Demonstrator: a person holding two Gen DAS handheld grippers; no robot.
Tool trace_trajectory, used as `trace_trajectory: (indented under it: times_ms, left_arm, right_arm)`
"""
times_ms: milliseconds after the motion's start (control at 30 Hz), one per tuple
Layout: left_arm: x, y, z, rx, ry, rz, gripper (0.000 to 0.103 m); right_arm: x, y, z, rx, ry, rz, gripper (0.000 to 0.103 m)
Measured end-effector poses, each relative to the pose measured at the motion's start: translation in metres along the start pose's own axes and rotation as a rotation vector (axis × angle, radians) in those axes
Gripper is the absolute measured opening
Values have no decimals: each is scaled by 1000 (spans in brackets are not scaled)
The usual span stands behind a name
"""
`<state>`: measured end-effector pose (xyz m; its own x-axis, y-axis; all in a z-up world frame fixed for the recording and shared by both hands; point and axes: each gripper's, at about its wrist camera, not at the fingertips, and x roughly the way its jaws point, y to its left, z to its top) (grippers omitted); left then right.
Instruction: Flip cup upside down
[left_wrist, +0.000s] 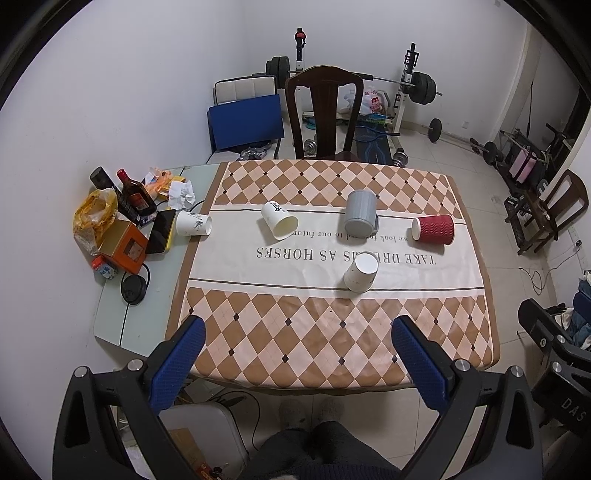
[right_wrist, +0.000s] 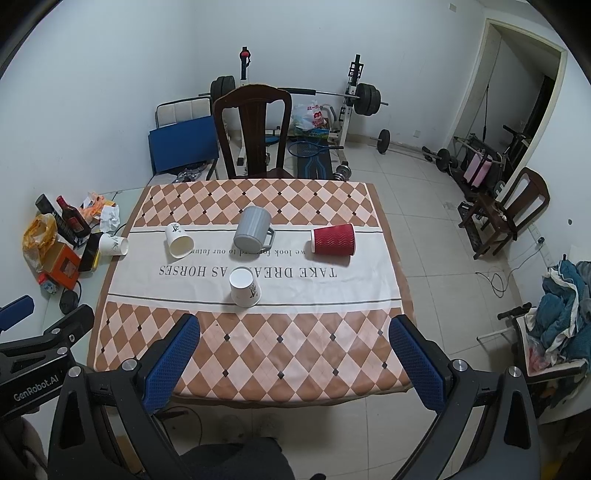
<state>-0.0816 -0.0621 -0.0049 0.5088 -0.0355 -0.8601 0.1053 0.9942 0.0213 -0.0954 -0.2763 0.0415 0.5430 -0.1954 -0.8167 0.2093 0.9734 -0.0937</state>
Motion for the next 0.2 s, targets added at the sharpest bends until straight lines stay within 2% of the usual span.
trace_trajectory:
  times_ms: [200]
  left_arm:
    - [3, 0, 2, 2, -2, -8, 103]
  right_arm:
    - [1, 0, 1, 1, 2, 0, 103]
